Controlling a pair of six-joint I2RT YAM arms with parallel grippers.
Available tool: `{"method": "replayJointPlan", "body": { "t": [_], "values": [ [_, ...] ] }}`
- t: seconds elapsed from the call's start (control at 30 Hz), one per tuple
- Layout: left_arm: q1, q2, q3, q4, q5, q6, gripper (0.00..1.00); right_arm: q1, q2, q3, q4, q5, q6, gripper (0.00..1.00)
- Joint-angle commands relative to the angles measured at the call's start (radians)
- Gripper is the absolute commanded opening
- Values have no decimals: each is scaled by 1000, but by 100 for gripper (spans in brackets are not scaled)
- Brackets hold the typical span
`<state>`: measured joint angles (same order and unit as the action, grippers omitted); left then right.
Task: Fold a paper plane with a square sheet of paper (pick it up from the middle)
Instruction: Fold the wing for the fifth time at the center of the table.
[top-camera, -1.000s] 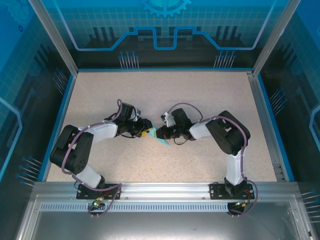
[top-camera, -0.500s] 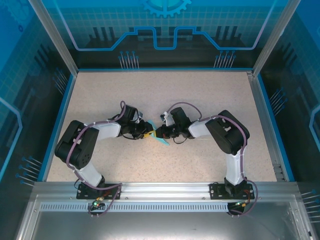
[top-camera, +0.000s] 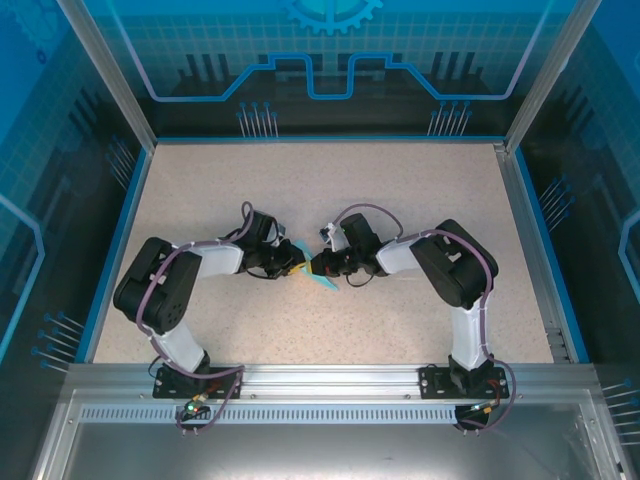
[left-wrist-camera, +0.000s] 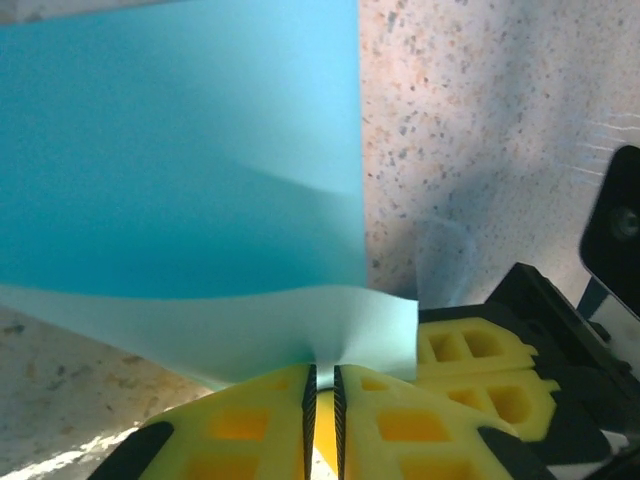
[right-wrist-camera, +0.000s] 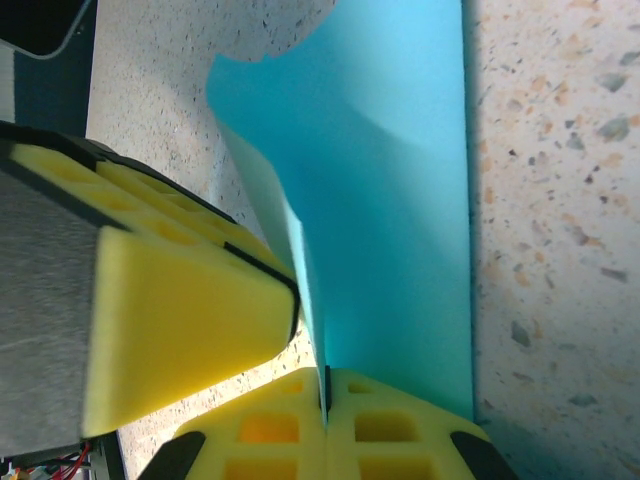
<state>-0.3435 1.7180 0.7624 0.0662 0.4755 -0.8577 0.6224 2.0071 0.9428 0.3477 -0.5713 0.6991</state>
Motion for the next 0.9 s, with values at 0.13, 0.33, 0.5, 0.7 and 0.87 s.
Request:
{"method": "replayJointPlan", "body": {
  "t": [0.13, 0.33, 0.5, 0.7, 0.87],
  "values": [
    [-5, 27, 22, -6, -28, 25, 14, -8, 24, -2, -73, 3, -5, 7],
    [-4, 39, 34, -35, -43, 42, 13, -16, -20, 10, -104, -50, 19, 13],
    [-3, 55, 32, -37, -42, 39, 12, -15, -64, 29, -179, -55, 4, 17],
    [-3, 46, 26, -33, -37, 35, 12, -16, -89, 45, -253, -47, -9, 18],
    [-3, 33, 28, -38, -30, 39, 12, -16, -96, 39, -282, -37, -1, 18]
  ]
}}
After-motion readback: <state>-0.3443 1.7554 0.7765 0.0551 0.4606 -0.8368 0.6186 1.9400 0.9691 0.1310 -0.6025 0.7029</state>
